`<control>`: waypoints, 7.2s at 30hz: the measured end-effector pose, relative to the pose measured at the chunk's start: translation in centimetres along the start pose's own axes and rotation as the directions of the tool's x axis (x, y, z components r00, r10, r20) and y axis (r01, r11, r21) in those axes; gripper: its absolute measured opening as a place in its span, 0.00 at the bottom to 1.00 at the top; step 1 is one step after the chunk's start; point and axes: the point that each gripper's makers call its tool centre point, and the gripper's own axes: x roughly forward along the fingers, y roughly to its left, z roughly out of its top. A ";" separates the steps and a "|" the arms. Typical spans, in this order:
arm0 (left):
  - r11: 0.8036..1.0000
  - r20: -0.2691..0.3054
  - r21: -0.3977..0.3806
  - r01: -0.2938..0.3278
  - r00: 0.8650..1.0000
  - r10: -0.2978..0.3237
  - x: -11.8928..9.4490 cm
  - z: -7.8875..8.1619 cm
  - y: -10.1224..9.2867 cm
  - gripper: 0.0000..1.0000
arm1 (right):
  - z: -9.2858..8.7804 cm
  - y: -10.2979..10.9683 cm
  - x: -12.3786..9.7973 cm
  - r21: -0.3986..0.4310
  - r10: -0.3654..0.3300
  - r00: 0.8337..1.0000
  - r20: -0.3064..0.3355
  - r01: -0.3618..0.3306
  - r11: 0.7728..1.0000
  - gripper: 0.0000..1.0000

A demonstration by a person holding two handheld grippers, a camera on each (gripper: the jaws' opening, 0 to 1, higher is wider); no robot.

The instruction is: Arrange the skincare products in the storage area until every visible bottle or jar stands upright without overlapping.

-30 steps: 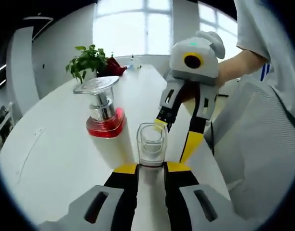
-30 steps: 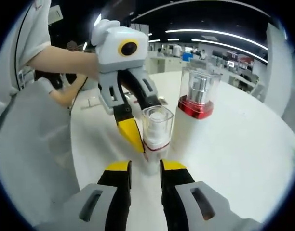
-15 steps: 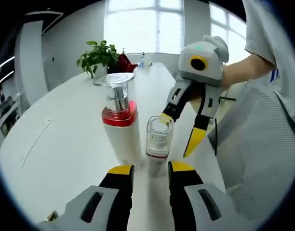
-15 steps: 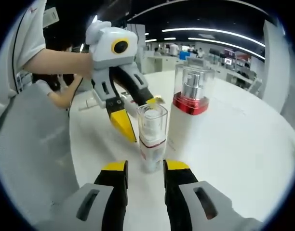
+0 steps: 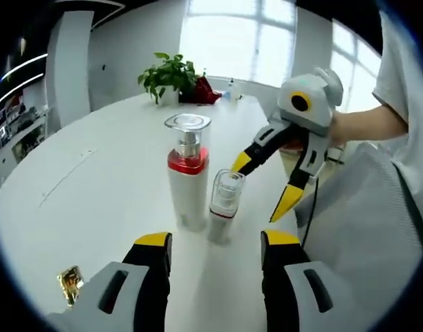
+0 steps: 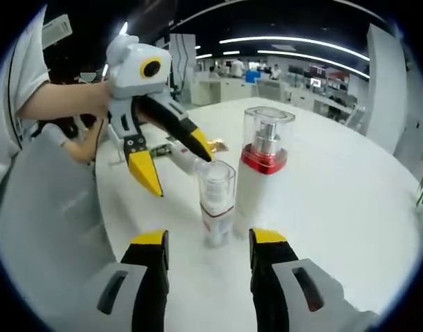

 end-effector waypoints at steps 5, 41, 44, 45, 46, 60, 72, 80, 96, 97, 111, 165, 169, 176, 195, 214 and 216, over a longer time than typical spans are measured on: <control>0.997 0.004 -0.043 -0.063 0.998 0.064 -2.3 -0.7 0.1 0.56 | 0.4 0.3 -0.4 0.020 -0.019 1.000 -0.003 0.019 1.000 0.57; 0.748 0.005 -0.525 -0.407 0.877 0.480 -17.2 -10.2 -1.4 0.93 | 1.9 3.8 -3.4 0.107 -0.075 0.997 0.012 0.074 0.991 0.75; 0.735 -0.005 -0.528 -0.426 0.867 0.499 -17.7 -10.7 -1.3 0.99 | 1.6 3.4 -3.9 0.127 -0.090 0.996 0.019 0.087 0.988 0.76; 0.729 -0.014 -0.533 -0.430 0.865 0.501 -17.8 -11.0 -1.5 0.99 | 1.7 3.3 -4.1 0.136 -0.097 0.995 0.023 0.093 0.986 0.76; 0.727 -0.014 -0.536 -0.430 0.865 0.502 -17.8 -11.0 -1.5 0.99 | 1.6 3.2 -4.1 0.142 -0.102 0.994 0.026 0.097 0.985 0.76; 0.758 -0.032 -0.409 -0.508 0.838 0.545 -17.5 -11.2 -1.1 0.99 | 0.0 3.5 -3.6 0.040 -0.126 0.990 -0.068 0.129 0.991 0.76; 0.707 -0.041 -0.457 -0.541 0.806 0.590 -18.3 -12.1 0.3 0.99 | 0.0 3.6 -3.7 0.045 -0.122 0.989 -0.077 0.126 0.991 0.75; 0.680 -0.165 -0.436 -0.590 0.795 0.584 -18.1 -15.0 3.7 0.96 | -0.1 3.4 -3.9 0.050 -0.136 0.988 -0.079 0.140 0.989 0.75; 0.618 -0.382 -0.449 -0.645 0.764 0.520 -17.9 -20.0 7.1 0.81 | -0.6 2.8 -3.9 0.063 -0.145 0.986 -0.089 0.151 0.987 0.74; 0.616 -0.407 -0.434 -0.657 0.753 0.517 -17.9 -20.6 7.4 0.82 | -0.7 2.8 -3.9 0.062 -0.146 0.985 -0.090 0.152 0.986 0.74; 0.610 -0.535 -0.407 -0.680 0.718 0.444 -17.8 -22.3 10.2 0.64 | -0.9 2.7 -3.8 0.064 -0.150 0.983 -0.109 0.157 0.986 0.73; 0.635 -0.610 -0.387 -0.668 0.702 0.367 -17.3 -21.1 10.8 0.30 | -1.4 2.9 -3.7 0.056 -0.145 0.980 -0.140 0.154 0.987 0.72; 0.640 -0.584 -0.410 -0.650 0.726 0.363 -17.1 -20.7 10.6 0.29 | -1.1 2.8 -3.7 0.034 -0.150 0.980 -0.131 0.156 0.987 0.70; 0.643 -0.497 -0.443 -0.624 0.768 0.403 -16.9 -18.8 9.8 0.29 | 0.5 3.6 -3.7 0.035 -0.116 0.992 -0.049 0.117 0.992 0.66; 0.697 -0.300 -0.411 -0.588 0.809 0.506 -15.5 -12.4 6.1 0.28 | 6.0 3.7 -6.4 0.130 -0.137 0.974 0.179 0.115 0.985 0.57; 0.800 -0.130 -0.303 -0.518 0.854 0.504 -11.9 -7.9 0.4 0.28 | 12.5 12.5 4.2 0.172 0.102 0.965 0.241 -0.146 0.974 0.41; 0.809 -0.124 -0.287 -0.513 0.857 0.500 -11.2 -7.6 -0.4 0.28 | 12.7 12.6 5.5 0.195 0.102 0.969 0.227 -0.148 0.969 0.38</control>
